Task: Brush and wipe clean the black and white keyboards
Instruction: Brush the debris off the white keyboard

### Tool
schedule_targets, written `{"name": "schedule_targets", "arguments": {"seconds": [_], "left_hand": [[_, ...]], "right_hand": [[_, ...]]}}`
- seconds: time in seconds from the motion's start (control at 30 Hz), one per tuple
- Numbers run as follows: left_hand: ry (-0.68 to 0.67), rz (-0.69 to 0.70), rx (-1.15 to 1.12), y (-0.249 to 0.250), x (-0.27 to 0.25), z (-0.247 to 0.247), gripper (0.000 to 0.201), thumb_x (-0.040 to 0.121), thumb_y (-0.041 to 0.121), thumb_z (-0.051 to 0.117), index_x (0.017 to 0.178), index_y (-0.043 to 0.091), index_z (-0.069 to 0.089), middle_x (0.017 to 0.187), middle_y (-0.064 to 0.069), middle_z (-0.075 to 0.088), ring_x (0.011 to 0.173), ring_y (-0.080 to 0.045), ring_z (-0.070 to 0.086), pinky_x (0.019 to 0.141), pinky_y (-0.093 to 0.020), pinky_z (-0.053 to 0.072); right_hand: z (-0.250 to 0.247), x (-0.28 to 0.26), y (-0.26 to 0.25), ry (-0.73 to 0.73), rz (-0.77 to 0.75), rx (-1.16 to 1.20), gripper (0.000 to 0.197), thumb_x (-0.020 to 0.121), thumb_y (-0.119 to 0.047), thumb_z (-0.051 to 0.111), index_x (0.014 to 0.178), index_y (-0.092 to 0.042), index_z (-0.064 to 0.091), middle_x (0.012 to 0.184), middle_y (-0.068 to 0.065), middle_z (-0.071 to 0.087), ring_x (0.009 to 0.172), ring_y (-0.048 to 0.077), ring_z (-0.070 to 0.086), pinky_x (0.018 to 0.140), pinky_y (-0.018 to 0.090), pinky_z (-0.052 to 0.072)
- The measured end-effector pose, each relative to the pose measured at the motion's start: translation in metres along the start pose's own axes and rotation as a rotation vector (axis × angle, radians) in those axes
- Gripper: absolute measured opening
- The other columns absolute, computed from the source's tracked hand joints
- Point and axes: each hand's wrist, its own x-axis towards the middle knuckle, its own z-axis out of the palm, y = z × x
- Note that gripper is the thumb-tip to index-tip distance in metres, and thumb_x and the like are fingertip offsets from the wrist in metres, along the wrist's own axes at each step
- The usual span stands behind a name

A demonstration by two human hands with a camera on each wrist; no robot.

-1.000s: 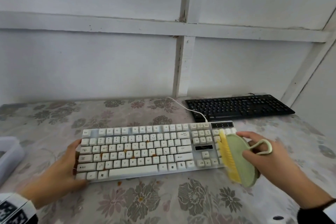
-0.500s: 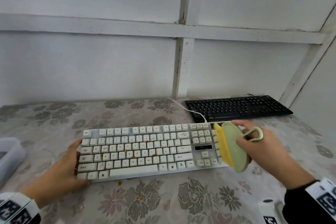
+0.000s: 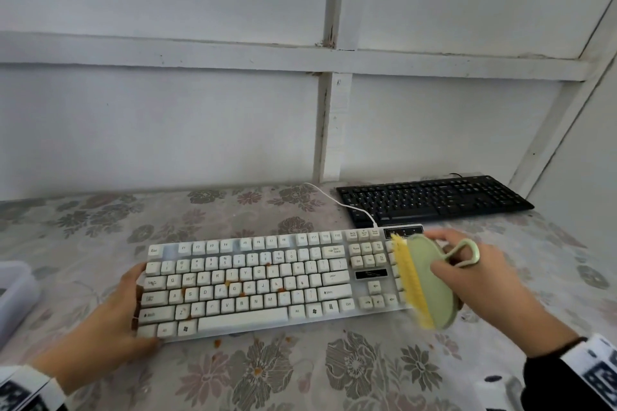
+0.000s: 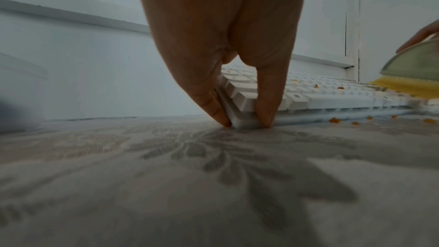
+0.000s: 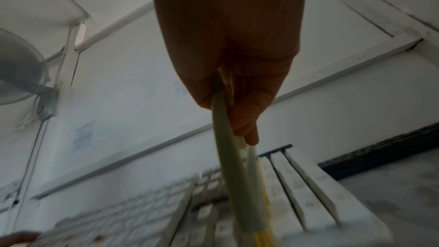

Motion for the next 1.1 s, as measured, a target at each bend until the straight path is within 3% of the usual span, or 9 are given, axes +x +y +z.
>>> {"name": "schedule_targets", "arguments": {"seconds": [0.13, 0.27, 0.37, 0.47, 0.53, 0.67, 0.87, 1.0, 1.1], "left_hand": [[-0.002, -0.013, 0.023, 0.010, -0.002, 0.001, 0.098, 0.033, 0.044, 0.076, 0.091, 0.087, 0.011, 0.100, 0.013, 0.058, 0.085, -0.010, 0.065, 0.072, -0.026, 0.051], [0.002, 0.017, 0.076, 0.004, -0.001, 0.001, 0.113, 0.049, 0.014, 0.087, 0.092, 0.087, 0.011, 0.100, 0.011, 0.059, 0.084, -0.010, 0.065, 0.071, -0.026, 0.051], [-0.010, -0.014, 0.071, -0.002, 0.001, 0.001, 0.112, 0.048, 0.012, 0.088, 0.101, 0.079, 0.015, 0.104, 0.009, 0.058, 0.086, -0.012, 0.065, 0.073, -0.029, 0.052], [-0.005, -0.016, 0.051, 0.001, 0.000, 0.001, 0.106, 0.037, 0.032, 0.084, 0.098, 0.083, 0.014, 0.104, 0.012, 0.058, 0.086, -0.013, 0.066, 0.072, -0.028, 0.052], [0.004, 0.004, 0.054, 0.003, 0.000, 0.000, 0.103, 0.038, 0.035, 0.081, 0.098, 0.085, 0.013, 0.104, 0.014, 0.058, 0.086, -0.009, 0.067, 0.072, -0.027, 0.052], [0.008, 0.027, 0.106, 0.001, 0.002, 0.000, 0.114, 0.053, 0.012, 0.084, 0.094, 0.087, 0.009, 0.103, 0.012, 0.056, 0.083, -0.008, 0.065, 0.072, -0.025, 0.050], [0.001, -0.006, 0.055, 0.009, -0.002, 0.000, 0.102, 0.038, 0.036, 0.079, 0.091, 0.088, 0.010, 0.100, 0.011, 0.056, 0.084, -0.010, 0.064, 0.071, -0.024, 0.049], [0.003, 0.021, 0.070, 0.006, -0.001, 0.000, 0.112, 0.049, 0.013, 0.084, 0.090, 0.088, 0.011, 0.102, 0.012, 0.057, 0.084, -0.010, 0.065, 0.073, -0.026, 0.050], [0.003, 0.031, 0.069, 0.008, -0.001, -0.001, 0.108, 0.046, 0.019, 0.081, 0.091, 0.088, 0.011, 0.104, 0.013, 0.057, 0.085, -0.009, 0.065, 0.074, -0.026, 0.050]], "right_hand": [[-0.007, -0.010, -0.003, -0.083, 0.020, -0.017, 0.036, 0.083, -0.002, 0.057, 0.104, -0.030, 0.064, 0.067, 0.016, 0.061, 0.048, 0.016, 0.040, 0.041, 0.025, 0.035], [-0.014, 0.003, -0.024, 0.041, -0.054, 0.023, 0.039, 0.083, -0.003, 0.056, 0.109, -0.031, 0.063, 0.078, -0.004, 0.067, 0.056, 0.015, 0.051, 0.043, 0.019, 0.040], [-0.005, 0.017, -0.033, 0.096, -0.076, 0.091, 0.044, 0.084, -0.004, 0.054, 0.120, -0.029, 0.060, 0.093, -0.008, 0.066, 0.069, 0.013, 0.059, 0.043, 0.016, 0.046], [0.010, 0.019, -0.028, 0.061, -0.086, -0.005, 0.047, 0.084, -0.005, 0.053, 0.124, -0.028, 0.057, 0.082, 0.001, 0.067, 0.058, 0.021, 0.053, 0.049, 0.034, 0.047], [0.018, 0.013, -0.017, 0.013, -0.072, -0.059, 0.047, 0.085, -0.006, 0.052, 0.127, -0.028, 0.054, 0.070, 0.006, 0.064, 0.049, 0.013, 0.043, 0.044, 0.028, 0.037], [0.023, -0.002, -0.007, -0.082, -0.077, -0.161, 0.044, 0.086, -0.008, 0.054, 0.124, -0.030, 0.055, 0.054, 0.001, 0.050, 0.037, 0.007, 0.036, 0.038, 0.018, 0.026], [0.004, 0.006, -0.031, -0.062, -0.098, -0.104, 0.040, 0.085, -0.008, 0.054, 0.117, -0.031, 0.058, 0.071, 0.001, 0.062, 0.049, 0.014, 0.047, 0.043, 0.026, 0.040], [0.007, 0.023, -0.029, 0.021, -0.118, -0.040, 0.045, 0.083, -0.008, 0.054, 0.117, -0.037, 0.057, 0.076, 0.005, 0.064, 0.053, 0.015, 0.046, 0.046, 0.027, 0.041], [0.013, 0.021, -0.017, -0.026, -0.067, -0.026, 0.042, 0.083, -0.007, 0.053, 0.114, -0.035, 0.056, 0.084, 0.005, 0.065, 0.057, 0.018, 0.051, 0.047, 0.030, 0.044]]}}
